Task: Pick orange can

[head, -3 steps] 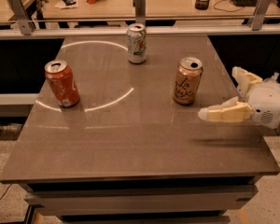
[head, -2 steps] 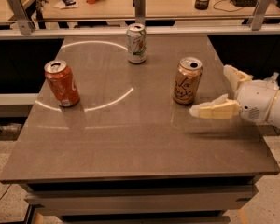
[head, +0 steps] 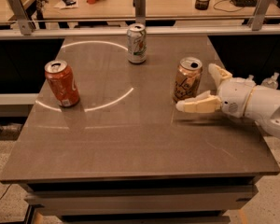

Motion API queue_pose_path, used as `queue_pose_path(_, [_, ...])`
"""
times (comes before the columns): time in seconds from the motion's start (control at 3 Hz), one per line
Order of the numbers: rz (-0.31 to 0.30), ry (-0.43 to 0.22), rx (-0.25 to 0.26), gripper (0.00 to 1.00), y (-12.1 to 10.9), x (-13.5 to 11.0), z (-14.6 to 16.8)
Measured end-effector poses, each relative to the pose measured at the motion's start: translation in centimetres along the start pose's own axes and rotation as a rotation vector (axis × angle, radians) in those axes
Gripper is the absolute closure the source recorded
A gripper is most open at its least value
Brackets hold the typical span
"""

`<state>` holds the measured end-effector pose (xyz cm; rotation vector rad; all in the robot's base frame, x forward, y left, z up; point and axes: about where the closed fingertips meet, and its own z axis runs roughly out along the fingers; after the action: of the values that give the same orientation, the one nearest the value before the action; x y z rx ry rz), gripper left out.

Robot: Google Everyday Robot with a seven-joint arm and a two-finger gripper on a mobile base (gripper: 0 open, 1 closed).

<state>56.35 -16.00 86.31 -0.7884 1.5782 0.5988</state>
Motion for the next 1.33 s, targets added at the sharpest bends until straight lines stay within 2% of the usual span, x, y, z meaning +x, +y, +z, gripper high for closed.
queue_pose_path(0.33, [0.002,-0.007,-0.017,0.18,0.0,0.2,1.6])
queue_pose_path(1.0, [-0.013,-0.018,-0.029,0.65,-0.1,-0.1,2.9])
queue_pose_path(1.33, [-0.025,-0.026,-0.038,0.88,-0.1,-1.9,3.2])
